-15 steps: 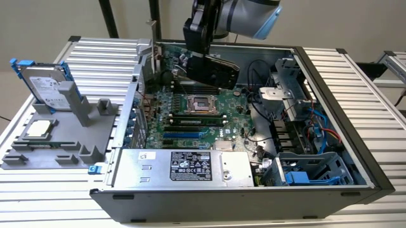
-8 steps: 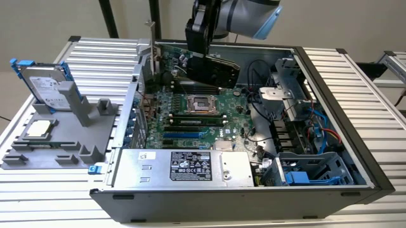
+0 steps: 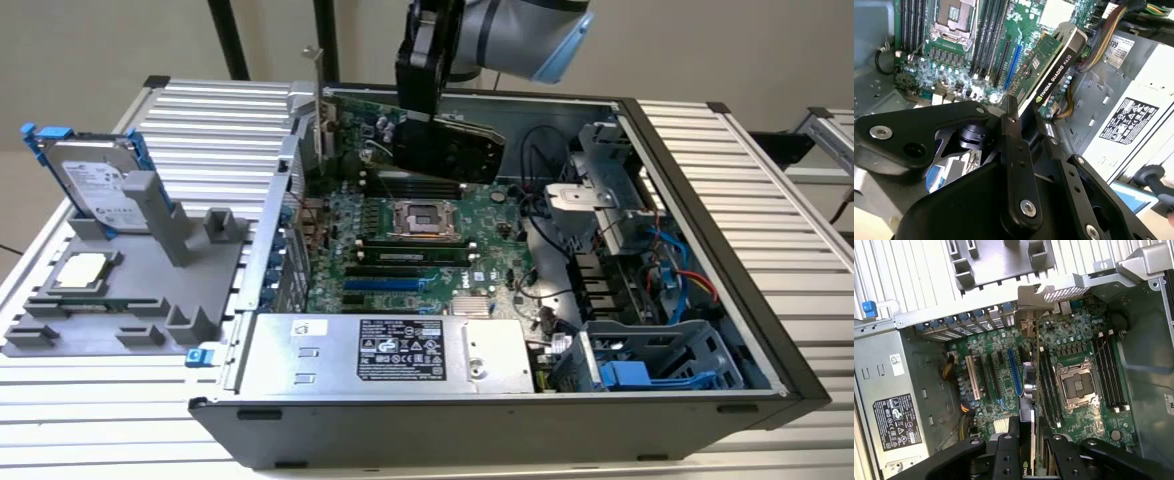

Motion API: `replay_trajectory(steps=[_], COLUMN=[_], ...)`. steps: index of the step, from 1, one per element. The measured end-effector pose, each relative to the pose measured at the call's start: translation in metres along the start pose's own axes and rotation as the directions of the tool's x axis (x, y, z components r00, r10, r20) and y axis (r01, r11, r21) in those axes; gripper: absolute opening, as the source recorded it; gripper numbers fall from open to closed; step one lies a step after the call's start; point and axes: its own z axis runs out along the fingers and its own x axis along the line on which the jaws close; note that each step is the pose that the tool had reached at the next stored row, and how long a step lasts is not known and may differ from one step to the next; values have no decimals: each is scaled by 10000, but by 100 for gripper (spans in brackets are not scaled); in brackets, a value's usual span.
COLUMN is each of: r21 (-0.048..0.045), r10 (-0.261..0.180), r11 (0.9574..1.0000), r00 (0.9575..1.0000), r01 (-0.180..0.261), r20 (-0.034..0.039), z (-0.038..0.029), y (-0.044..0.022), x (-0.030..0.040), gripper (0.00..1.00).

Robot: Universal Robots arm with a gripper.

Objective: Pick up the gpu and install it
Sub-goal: 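Insert the gpu into the slot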

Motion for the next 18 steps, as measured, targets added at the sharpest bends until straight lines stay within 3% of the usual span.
replay_trajectory(steps=[9, 18], r21=[3, 5], r10=[-610, -1254], r11=[9981, 9921], r00=[9981, 9921], r01=[610, 1254], r20=[-25, -52], z=[0, 0], y=[0, 0], x=[0, 0], gripper=[0, 0])
